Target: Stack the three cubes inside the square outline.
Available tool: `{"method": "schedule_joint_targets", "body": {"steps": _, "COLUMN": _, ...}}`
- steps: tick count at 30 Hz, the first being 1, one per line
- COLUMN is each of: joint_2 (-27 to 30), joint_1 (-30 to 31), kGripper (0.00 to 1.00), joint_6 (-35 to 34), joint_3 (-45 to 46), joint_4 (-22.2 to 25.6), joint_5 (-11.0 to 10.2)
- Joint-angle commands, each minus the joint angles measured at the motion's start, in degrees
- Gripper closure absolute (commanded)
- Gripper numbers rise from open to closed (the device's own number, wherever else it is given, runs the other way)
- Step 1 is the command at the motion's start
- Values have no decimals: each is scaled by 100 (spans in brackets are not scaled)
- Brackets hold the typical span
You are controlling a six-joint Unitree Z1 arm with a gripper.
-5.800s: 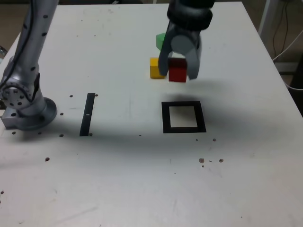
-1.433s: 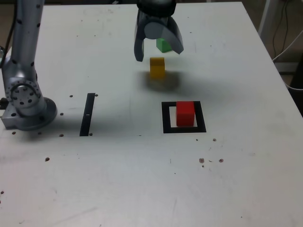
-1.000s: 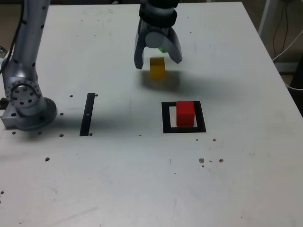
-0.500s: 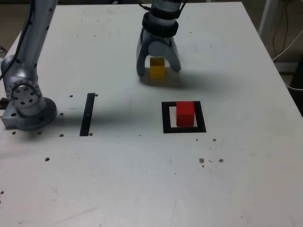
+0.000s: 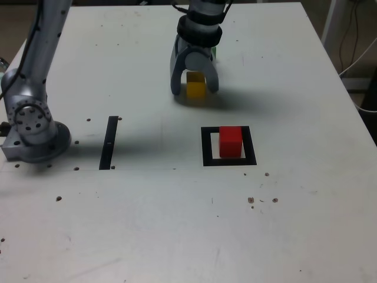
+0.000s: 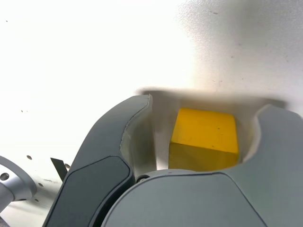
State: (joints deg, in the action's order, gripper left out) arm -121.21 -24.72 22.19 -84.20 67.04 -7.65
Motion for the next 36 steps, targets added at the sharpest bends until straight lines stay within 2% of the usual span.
{"method": "schedule_joint_targets", "body": {"steps": 1, "joint_2": 1, "joint_1": -15, "kGripper": 62, "joint_6": -4, "joint_3": 1, "joint_4": -1, "joint_5": -3}}
{"method": "schedule_joint_targets", "body": {"steps": 21, "joint_2": 256, "joint_1": 0, "kGripper": 62, "joint_6": -7, "joint_3": -20, "joint_4": 120, "joint_5": 1}}
{"method": "schedule_joint_targets", "body": {"steps": 25, "joint_2": 484, "joint_1": 108, "kGripper": 62, "joint_6": -62, "joint_3": -66, "joint_4": 366, "joint_5": 24}}
{"method": "schedule_joint_targets", "body": {"steps": 30, "joint_2": 826, "joint_1": 483, "kGripper": 62, "joint_6": -336, "joint_3": -301, "joint_4": 889, "joint_5": 35}}
{"method": "schedule_joint_targets", "body": {"steps": 36, "joint_2": 1014, "joint_1": 1074, "kGripper": 62, "joint_6": -740, "joint_3": -706, "joint_4": 1428, "joint_5": 177}}
